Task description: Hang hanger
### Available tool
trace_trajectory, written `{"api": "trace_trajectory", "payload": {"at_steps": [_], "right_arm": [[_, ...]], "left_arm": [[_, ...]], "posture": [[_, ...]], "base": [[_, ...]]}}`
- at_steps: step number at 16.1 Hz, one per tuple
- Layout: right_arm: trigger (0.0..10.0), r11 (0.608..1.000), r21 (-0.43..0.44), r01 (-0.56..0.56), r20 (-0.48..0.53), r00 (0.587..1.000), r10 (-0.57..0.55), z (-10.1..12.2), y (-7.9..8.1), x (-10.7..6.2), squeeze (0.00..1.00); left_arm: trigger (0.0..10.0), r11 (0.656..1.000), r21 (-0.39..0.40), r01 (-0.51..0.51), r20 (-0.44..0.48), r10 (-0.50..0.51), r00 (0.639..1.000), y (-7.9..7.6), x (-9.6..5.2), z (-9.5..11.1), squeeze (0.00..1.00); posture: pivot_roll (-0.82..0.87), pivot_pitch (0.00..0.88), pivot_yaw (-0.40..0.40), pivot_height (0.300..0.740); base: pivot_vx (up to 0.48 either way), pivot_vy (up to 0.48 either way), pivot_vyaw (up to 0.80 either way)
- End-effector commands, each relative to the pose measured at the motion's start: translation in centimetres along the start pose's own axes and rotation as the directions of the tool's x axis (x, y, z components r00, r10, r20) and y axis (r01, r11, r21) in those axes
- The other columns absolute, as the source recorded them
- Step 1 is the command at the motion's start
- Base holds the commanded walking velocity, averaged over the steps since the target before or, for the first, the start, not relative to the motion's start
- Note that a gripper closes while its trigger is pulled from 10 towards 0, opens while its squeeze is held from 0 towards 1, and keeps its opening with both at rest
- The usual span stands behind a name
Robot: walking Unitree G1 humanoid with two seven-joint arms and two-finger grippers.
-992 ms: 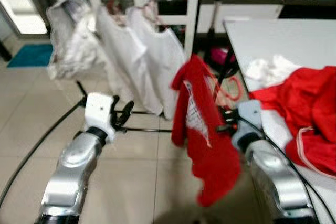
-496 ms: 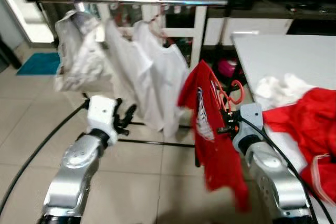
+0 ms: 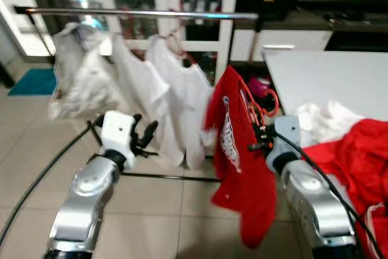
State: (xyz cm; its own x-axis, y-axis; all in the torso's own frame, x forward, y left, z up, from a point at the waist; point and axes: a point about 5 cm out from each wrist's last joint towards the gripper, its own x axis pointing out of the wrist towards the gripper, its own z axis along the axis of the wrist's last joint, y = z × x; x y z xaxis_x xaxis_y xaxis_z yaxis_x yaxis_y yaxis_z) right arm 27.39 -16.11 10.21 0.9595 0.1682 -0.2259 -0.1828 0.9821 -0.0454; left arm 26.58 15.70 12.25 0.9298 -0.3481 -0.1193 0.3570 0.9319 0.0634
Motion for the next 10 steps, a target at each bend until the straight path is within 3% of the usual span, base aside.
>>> {"api": "trace_trajectory", "payload": {"at_steps": [1, 6, 8, 10], "right_arm": [[10.0, 1.000, -0.005, -0.016, 0.054, 0.998, 0.016, 1.07, 0.25, 0.02, 0.00], [10.0, 0.998, -0.045, -0.038, 0.056, 0.998, 0.040, 1.14, 0.77, -0.10, 0.00], [10.0, 0.998, -0.044, -0.034, 0.066, 0.997, 0.037, 1.32, 0.70, -0.07, 0.00], [10.0, 0.999, -0.026, -0.023, 0.069, 0.997, 0.025, 1.32, 0.63, -0.04, 0.00]], "left_arm": [[10.0, 1.000, 0.019, -0.013, 0.001, 0.013, 1.000, 0.48, -0.38, 0.15, 0.00], [10.0, 1.000, 0.030, -0.003, 0.005, 0.003, 1.000, 0.36, -0.45, 0.31, 0.00], [10.0, 0.999, 0.034, -0.004, 0.008, 0.004, 1.000, 0.50, -0.38, 0.44, 0.00], [10.0, 0.999, 0.037, -0.004, 0.009, 0.003, 1.000, 0.54, -0.36, 0.47, 0.00]], "posture": [[-0.03, 0.034, 0.019, 0.740], [-0.03, 0.031, 0.019, 0.740], [-0.03, 0.031, 0.019, 0.740], [-0.03, 0.022, 0.026, 0.740]], "base": [[0.341, 0.000, 0.00], [0.338, 0.000, 0.00], [0.337, 0.000, 0.80], [0.337, 0.000, 0.00]]}}
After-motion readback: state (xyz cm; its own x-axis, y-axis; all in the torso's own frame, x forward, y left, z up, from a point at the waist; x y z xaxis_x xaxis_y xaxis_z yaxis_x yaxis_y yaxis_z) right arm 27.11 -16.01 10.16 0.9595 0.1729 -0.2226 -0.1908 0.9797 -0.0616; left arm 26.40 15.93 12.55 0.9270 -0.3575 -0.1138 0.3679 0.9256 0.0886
